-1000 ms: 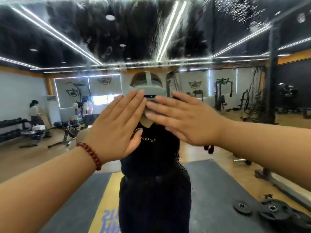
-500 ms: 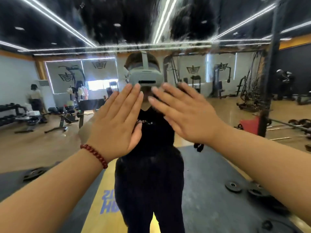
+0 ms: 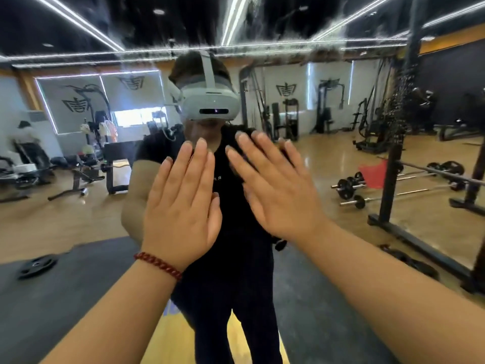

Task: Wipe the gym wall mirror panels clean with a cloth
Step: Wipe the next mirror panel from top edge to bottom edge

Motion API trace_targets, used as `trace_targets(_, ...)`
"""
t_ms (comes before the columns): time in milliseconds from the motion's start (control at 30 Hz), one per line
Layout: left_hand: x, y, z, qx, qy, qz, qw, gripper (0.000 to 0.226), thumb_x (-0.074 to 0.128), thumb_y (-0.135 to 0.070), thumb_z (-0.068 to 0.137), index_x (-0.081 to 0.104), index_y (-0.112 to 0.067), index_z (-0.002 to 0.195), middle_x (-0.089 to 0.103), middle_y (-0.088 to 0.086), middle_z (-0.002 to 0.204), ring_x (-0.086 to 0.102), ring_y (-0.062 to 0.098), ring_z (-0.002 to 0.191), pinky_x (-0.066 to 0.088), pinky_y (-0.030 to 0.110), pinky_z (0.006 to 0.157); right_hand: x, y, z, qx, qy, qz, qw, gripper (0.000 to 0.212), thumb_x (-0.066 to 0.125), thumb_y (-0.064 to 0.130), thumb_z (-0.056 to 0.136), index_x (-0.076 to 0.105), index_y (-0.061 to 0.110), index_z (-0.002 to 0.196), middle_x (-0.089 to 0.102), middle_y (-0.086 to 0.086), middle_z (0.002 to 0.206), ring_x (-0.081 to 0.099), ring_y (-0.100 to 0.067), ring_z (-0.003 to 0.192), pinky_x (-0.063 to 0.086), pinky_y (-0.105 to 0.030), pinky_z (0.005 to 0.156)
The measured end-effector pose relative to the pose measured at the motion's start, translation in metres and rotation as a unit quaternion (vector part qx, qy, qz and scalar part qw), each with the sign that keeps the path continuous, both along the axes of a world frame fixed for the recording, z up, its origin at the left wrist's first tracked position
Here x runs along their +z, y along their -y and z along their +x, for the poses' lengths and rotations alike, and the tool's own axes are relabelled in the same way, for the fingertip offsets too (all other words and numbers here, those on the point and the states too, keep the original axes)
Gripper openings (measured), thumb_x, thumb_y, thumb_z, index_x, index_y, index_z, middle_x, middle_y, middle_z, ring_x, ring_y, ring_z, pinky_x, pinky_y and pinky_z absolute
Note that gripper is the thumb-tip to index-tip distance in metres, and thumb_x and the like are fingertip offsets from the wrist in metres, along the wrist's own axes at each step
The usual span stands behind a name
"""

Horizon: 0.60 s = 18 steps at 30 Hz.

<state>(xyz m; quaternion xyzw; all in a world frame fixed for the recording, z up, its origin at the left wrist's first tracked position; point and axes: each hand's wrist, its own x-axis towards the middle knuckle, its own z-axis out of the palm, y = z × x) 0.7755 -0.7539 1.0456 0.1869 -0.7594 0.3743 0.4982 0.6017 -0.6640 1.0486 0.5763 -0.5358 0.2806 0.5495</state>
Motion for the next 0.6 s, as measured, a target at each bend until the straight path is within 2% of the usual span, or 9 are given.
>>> trace_targets(67,-0.007,-0.001,-0.003,0.001,-0.012,0.008,1.0,0.061,0.046,-0.022,0.096,0.033,0.003,0.149,0.025,0.018,0.158,0.02,0.031,0.148,0.006,0.042,0.124,0.032,-0.001,-0.003,0.001,0.113,-0.049,0.992,0.055,0.042,0.024,0.101,0.029,0.018,0.155,0.027,-0.006,0.162,0.019,-0.024,0.151,0.009,-0.044,0.122)
trace_targets(133,-0.011,-0.001,-0.004,0.004,-0.019,0.01,1.0,0.062,0.047,-0.022,0.095,0.032,0.002,0.15,0.025,0.017,0.158,0.02,0.031,0.148,0.006,0.042,0.124,0.039,0.0,-0.001,0.0,0.178,-0.077,0.981,0.055,0.038,0.025,0.102,0.028,0.017,0.155,0.024,-0.006,0.163,0.016,-0.024,0.151,0.005,-0.043,0.122)
trace_targets(200,-0.012,-0.001,-0.005,0.005,-0.027,0.015,1.0,0.063,0.047,-0.022,0.095,0.03,0.001,0.151,0.023,0.016,0.159,0.019,0.029,0.149,0.006,0.041,0.124,0.012,0.002,0.006,0.006,0.204,-0.08,0.976,0.055,0.036,0.025,0.102,0.025,0.019,0.156,0.021,-0.005,0.163,0.013,-0.023,0.152,0.003,-0.042,0.123)
trace_targets(300,-0.016,-0.001,-0.009,0.002,-0.041,0.022,0.999,0.064,0.046,-0.023,0.096,0.026,-0.002,0.153,0.021,0.015,0.16,0.016,0.028,0.15,0.005,0.041,0.124,-0.064,0.007,0.027,-0.012,0.218,-0.035,0.975,0.06,0.034,0.026,0.101,0.011,0.023,0.156,0.012,-0.001,0.164,0.006,-0.02,0.153,0.007,-0.045,0.123)
trace_targets(367,-0.019,-0.002,-0.011,0.003,-0.046,0.03,0.998,0.064,0.043,-0.024,0.097,0.022,-0.003,0.154,0.018,0.014,0.16,0.013,0.026,0.151,0.005,0.041,0.124,-0.089,0.01,0.037,-0.024,0.226,-0.025,0.973,0.061,0.035,0.026,0.101,0.009,0.024,0.156,0.009,0.001,0.164,0.005,-0.02,0.153,0.009,-0.046,0.123)
trace_targets(467,-0.021,-0.001,-0.012,0.003,-0.048,0.031,0.998,0.061,0.037,-0.025,0.099,0.021,-0.004,0.154,0.018,0.013,0.16,0.011,0.024,0.151,0.005,0.041,0.124,-0.052,0.014,0.035,-0.002,0.245,-0.05,0.968,0.058,0.032,0.027,0.102,0.011,0.022,0.156,0.009,0.001,0.164,0.003,-0.019,0.153,0.005,-0.045,0.123)
trace_targets(600,-0.023,0.001,-0.012,-0.004,-0.052,0.026,0.998,0.06,0.038,-0.025,0.099,0.026,-0.003,0.153,0.02,0.014,0.16,0.012,0.023,0.151,0.006,0.042,0.124,0.02,0.009,0.008,0.021,0.299,-0.132,0.945,0.056,0.032,0.026,0.102,0.022,0.017,0.156,0.018,-0.008,0.164,0.009,-0.025,0.152,-0.003,-0.039,0.122)
